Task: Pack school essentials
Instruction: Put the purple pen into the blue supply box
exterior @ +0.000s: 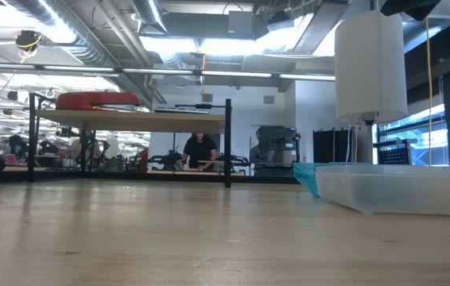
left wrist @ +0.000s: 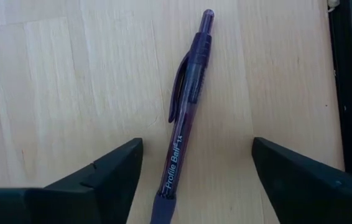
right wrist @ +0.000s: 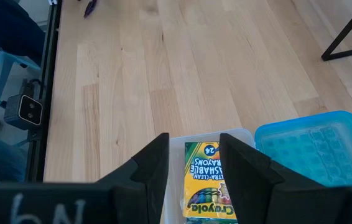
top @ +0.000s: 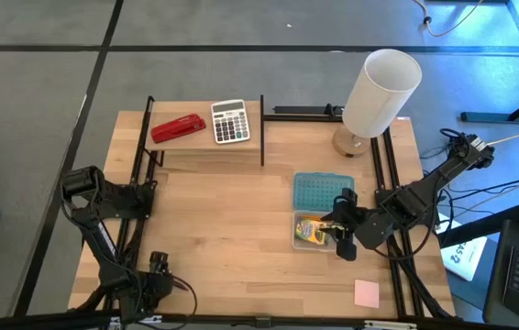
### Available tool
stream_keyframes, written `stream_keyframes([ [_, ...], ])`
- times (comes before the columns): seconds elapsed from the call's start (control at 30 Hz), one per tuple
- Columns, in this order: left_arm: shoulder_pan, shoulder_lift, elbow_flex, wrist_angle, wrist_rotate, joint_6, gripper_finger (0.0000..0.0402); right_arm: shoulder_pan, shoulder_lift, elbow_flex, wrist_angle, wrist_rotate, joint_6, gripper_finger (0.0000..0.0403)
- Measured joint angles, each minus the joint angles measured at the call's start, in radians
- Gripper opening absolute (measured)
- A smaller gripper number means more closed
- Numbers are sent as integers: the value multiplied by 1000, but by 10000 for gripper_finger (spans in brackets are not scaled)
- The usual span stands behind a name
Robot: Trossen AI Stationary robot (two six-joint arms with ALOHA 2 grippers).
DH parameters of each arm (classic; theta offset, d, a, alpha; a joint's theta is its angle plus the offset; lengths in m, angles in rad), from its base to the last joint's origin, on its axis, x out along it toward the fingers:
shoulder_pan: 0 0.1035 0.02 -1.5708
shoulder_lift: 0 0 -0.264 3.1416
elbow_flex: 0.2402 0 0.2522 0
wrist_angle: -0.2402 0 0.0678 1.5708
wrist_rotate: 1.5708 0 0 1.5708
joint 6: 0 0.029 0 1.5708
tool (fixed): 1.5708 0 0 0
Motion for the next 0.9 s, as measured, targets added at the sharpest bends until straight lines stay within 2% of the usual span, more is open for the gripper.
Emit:
stream_keyframes([
  [0.57,8,-1,0,-12,-2,30,212,0,0,0,0,0,0,142],
  [0.9,24,23,2,-15,4,30,192,0,0,0,0,0,0,142],
])
